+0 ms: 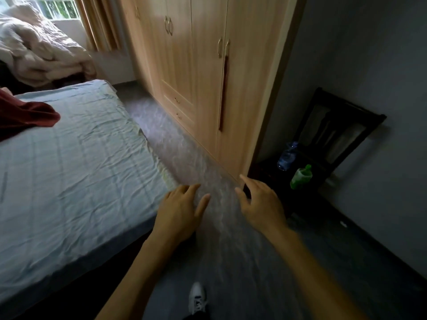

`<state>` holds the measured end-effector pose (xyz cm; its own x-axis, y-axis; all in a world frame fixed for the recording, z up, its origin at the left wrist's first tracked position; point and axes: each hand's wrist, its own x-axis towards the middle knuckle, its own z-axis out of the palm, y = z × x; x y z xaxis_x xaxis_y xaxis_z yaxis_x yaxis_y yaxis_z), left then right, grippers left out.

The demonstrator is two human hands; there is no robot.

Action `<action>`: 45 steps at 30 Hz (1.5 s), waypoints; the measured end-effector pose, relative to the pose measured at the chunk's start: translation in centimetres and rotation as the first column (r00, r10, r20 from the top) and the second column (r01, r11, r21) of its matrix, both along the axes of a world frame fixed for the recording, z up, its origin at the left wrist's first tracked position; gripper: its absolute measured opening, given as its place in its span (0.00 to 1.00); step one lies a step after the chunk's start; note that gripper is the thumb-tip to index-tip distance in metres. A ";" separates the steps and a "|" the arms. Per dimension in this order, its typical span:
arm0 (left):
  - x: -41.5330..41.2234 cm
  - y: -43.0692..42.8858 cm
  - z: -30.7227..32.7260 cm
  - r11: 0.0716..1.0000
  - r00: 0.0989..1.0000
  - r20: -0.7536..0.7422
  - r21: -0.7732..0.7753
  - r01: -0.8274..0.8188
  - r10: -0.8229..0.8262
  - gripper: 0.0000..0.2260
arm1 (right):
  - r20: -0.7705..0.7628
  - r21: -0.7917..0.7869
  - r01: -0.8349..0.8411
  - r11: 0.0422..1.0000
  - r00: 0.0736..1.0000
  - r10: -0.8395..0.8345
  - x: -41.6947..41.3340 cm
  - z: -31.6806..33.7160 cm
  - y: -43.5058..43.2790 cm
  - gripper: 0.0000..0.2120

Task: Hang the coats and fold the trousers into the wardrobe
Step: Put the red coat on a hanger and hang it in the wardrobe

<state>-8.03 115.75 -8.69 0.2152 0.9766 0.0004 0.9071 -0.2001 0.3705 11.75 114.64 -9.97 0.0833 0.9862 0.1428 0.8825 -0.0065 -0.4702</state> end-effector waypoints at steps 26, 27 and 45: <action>9.2 48.1 -2.6 0.997 0.991 -0.110 0.014 -0.081 0.082 0.31 | -0.011 -0.117 -0.176 0.977 0.984 0.176 9.1 -3.8 50.1 0.22; 9.8 49.9 -2.3 0.995 0.987 -0.124 0.011 -0.099 0.099 0.31 | -0.026 -0.121 -0.191 0.974 0.982 0.189 9.8 -3.7 52.1 0.22; 4.7 74.8 -3.2 0.905 0.902 -0.088 0.095 -0.415 0.423 0.33 | 0.052 -0.092 -0.520 0.849 0.849 0.525 3.3 -2.6 83.0 0.19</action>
